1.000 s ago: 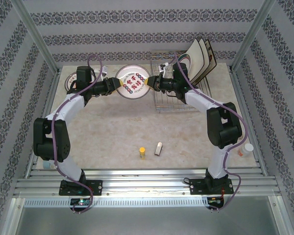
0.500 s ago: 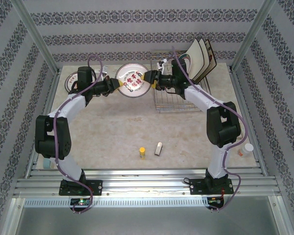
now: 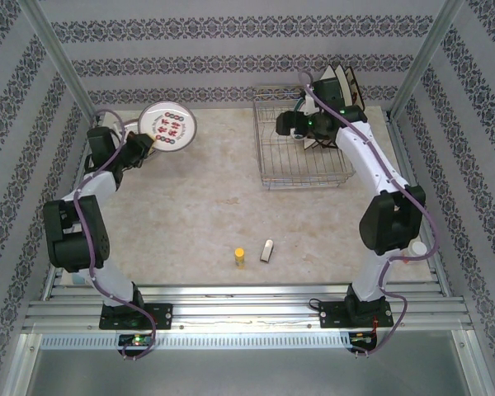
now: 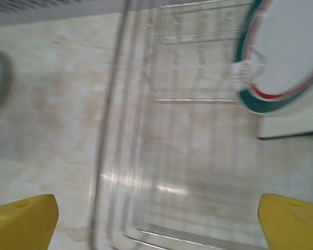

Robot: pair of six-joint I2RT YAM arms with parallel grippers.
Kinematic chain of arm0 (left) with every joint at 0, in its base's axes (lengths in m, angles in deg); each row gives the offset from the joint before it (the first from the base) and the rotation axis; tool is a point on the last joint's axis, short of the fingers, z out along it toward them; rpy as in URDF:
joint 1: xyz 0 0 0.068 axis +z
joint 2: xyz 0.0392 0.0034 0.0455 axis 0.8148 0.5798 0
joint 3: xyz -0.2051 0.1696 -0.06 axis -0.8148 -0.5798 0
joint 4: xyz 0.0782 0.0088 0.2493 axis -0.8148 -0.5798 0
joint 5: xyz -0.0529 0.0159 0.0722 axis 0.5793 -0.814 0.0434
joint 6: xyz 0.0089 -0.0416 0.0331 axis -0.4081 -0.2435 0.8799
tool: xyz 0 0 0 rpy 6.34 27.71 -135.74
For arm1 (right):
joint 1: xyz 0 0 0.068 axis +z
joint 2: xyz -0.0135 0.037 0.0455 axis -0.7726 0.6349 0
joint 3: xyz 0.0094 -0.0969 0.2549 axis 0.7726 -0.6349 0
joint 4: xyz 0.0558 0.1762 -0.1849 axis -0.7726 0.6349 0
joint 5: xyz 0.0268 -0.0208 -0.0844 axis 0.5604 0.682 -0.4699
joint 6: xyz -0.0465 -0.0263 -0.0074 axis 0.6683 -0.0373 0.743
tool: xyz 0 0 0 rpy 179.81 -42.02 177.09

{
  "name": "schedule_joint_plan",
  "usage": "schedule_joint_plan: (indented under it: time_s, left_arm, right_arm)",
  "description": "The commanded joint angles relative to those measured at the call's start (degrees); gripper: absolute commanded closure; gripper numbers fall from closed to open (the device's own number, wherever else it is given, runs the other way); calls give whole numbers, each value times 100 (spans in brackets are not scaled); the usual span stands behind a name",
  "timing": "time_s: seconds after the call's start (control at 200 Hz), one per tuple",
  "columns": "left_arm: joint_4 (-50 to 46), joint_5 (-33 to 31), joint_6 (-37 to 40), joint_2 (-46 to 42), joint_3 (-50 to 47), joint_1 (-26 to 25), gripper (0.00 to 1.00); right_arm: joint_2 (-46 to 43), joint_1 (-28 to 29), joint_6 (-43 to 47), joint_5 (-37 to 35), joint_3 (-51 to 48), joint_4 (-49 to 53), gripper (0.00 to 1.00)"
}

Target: Unload the plates from the dish rack

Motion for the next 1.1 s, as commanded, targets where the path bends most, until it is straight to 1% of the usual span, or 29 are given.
schedule_joint_plan:
  time_s: [0.0, 0.14, 0.195, 0.27, 0.375, 0.694, 0.859, 1.094]
  left_arm:
    - [836, -422, -361, -169, -38, 195, 100]
    - [1028, -565, -492, 68, -13, 458, 100]
    - [1315, -507, -604, 210, -17, 549, 100]
    - [1604, -411, -796, 464, 19, 663, 100]
    - [1766, -504, -845, 698, 19, 800, 100]
    - [1699, -756, -716, 1372, 334, 899, 100]
    - [1399, -892, -560, 1605, 639, 901, 100]
    - [847, -1050, -316, 1842, 1005, 901, 100]
  right_arm:
    - [-102, 60, 688, -1415, 33, 1080, 2]
    - [-258, 60, 789, -1733, -166, 1096, 2]
    - [-310, 51, 835, -1815, -240, 1100, 2]
    - [-381, 38, 876, -1825, -312, 1070, 2]
    - [-456, 0, 903, -1795, -413, 1021, 2]
    - [-455, -32, 955, -1654, -538, 928, 2]
    - [-507, -89, 916, -1594, -709, 651, 2]
    - [-446, -90, 885, -1592, -572, 710, 2]
